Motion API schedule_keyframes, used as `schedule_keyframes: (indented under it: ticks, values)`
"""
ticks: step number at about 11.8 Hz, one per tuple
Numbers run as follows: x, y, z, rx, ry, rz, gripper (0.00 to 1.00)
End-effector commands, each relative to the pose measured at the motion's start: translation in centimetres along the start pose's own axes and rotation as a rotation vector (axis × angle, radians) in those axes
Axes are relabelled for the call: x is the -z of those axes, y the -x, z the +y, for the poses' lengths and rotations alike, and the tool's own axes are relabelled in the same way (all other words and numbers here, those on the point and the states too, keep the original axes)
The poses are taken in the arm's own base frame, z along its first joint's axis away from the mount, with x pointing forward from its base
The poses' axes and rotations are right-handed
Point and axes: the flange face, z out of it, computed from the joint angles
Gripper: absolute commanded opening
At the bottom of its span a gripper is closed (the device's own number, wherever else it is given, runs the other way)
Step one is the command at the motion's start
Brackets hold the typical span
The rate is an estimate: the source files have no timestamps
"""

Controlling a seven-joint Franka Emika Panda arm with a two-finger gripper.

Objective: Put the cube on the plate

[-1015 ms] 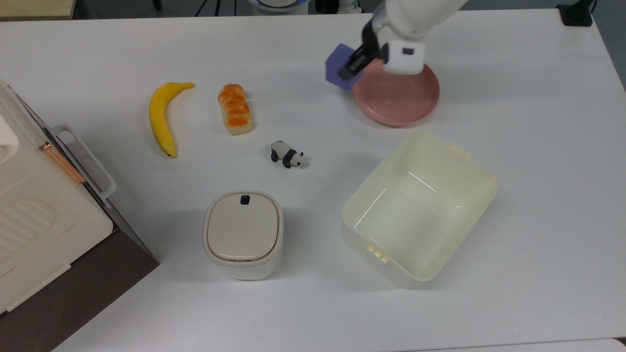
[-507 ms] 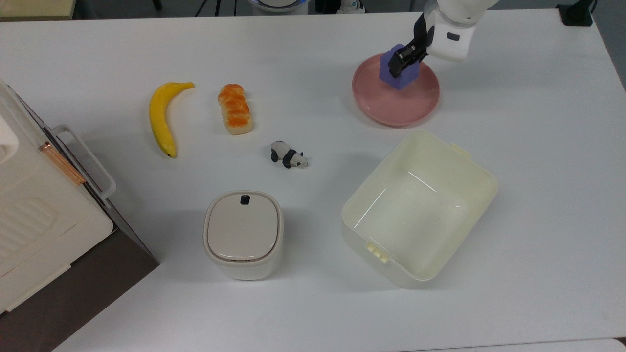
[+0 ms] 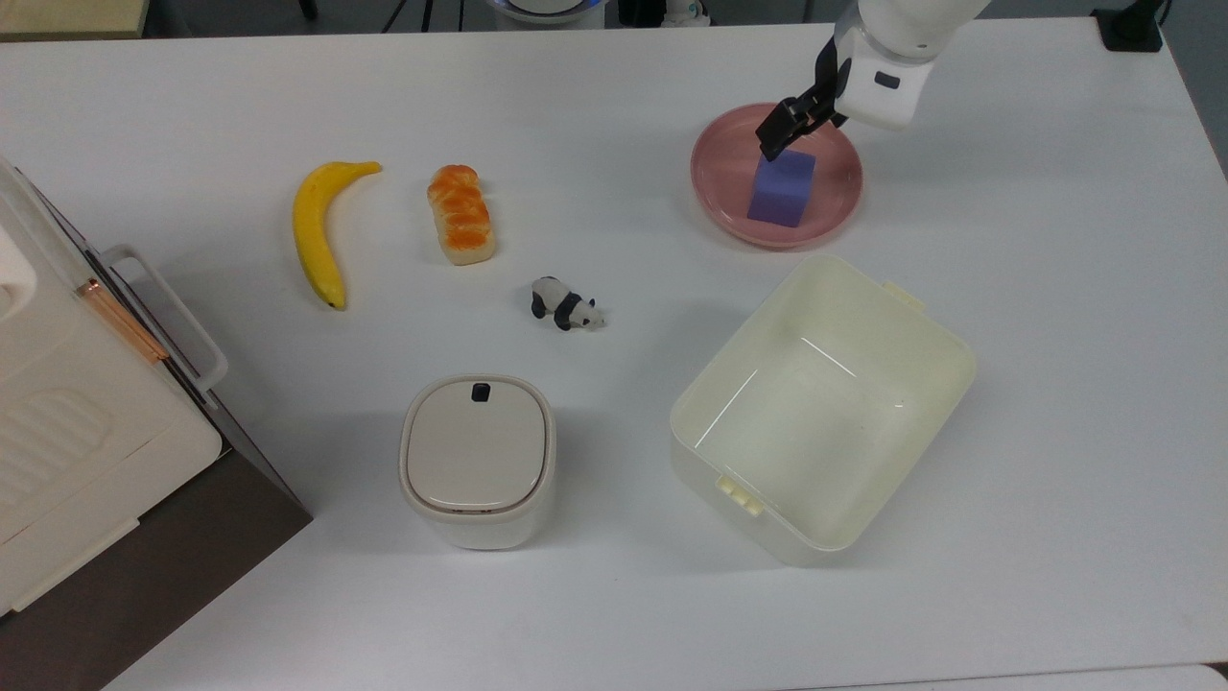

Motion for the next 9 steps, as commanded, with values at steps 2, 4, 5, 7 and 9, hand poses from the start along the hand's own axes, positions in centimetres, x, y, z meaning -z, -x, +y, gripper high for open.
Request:
schedule_keyframes:
  ticks: [2,4,5,7,9]
  values:
    - [5.4,1.5,4.2,-0.168,-0.016,0.046,1.0]
    - [8.9,2.4,11.5,-0.327,-0.033,0.061,1.0]
    - [10.6,3.3,14.5,-0.376,-0.032,0.094,1.0]
    - [13.1,6.3,19.6,-0.473,-0.033,0.145,1.0]
    - [15.0,11.2,26.9,-0.616,-0.05,0.188,1.0]
